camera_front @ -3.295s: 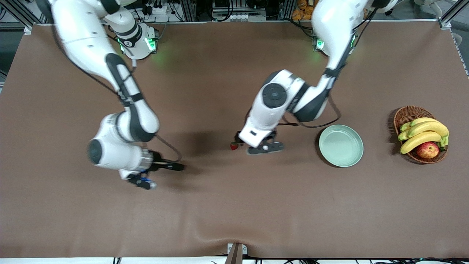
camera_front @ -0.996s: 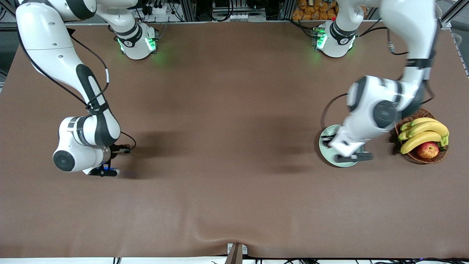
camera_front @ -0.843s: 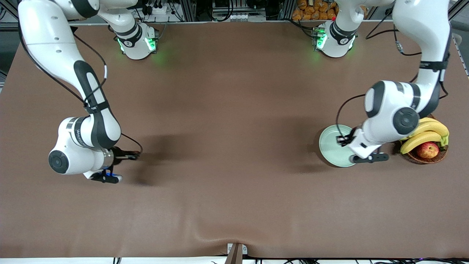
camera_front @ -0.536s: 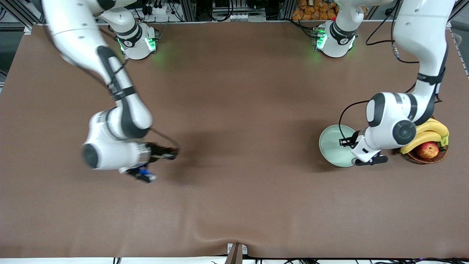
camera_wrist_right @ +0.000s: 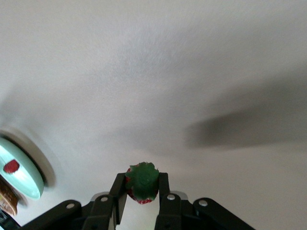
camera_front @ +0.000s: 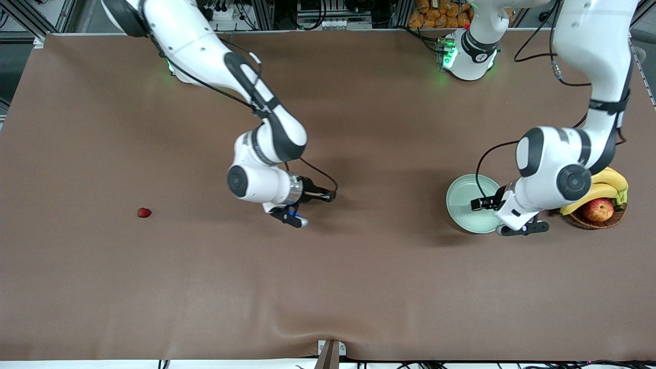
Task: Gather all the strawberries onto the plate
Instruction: 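Pass the second strawberry from the right gripper to the left gripper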
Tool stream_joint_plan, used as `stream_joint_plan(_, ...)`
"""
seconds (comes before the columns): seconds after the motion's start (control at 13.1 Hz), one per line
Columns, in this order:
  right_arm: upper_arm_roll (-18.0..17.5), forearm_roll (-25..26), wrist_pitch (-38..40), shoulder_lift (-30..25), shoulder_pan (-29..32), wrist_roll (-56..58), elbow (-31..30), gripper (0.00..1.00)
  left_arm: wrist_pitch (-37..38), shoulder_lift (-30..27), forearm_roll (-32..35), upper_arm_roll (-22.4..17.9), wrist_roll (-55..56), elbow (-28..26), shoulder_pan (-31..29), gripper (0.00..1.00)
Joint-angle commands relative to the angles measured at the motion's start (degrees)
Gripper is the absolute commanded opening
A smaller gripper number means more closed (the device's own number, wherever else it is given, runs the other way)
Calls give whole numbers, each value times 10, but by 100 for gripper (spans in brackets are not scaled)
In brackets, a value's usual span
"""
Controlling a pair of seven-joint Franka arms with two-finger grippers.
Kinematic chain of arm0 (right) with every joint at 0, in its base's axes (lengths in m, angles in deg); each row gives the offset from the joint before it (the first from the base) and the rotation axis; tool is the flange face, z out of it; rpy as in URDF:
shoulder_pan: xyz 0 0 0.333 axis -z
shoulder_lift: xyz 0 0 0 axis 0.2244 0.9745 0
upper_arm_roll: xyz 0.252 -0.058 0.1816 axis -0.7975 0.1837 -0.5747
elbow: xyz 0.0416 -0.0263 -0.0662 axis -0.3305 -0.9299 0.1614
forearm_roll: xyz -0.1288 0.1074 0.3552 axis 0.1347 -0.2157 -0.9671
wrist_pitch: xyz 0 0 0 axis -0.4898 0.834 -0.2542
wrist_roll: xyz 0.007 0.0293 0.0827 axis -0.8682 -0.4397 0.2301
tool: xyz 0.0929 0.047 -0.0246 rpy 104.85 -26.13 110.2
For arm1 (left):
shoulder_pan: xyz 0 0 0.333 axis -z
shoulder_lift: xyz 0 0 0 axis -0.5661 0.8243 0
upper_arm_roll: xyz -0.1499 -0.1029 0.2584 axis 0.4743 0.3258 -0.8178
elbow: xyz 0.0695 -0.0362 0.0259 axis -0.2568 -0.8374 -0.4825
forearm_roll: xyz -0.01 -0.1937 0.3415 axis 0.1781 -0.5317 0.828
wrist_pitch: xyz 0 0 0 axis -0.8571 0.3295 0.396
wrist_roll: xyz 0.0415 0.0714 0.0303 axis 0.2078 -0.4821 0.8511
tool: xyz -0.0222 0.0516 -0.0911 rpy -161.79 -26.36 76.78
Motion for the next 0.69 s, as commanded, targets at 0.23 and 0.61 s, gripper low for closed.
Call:
stream_joint_plan(0.23,6,-79,-66,50,-47,-2,38,67,39,32,-6,102,225,68,55,100)
stream_joint_plan(0.61,8,-76,-69,31,-28,1,25,100,-4,94,-1,101,345,111,155,100)
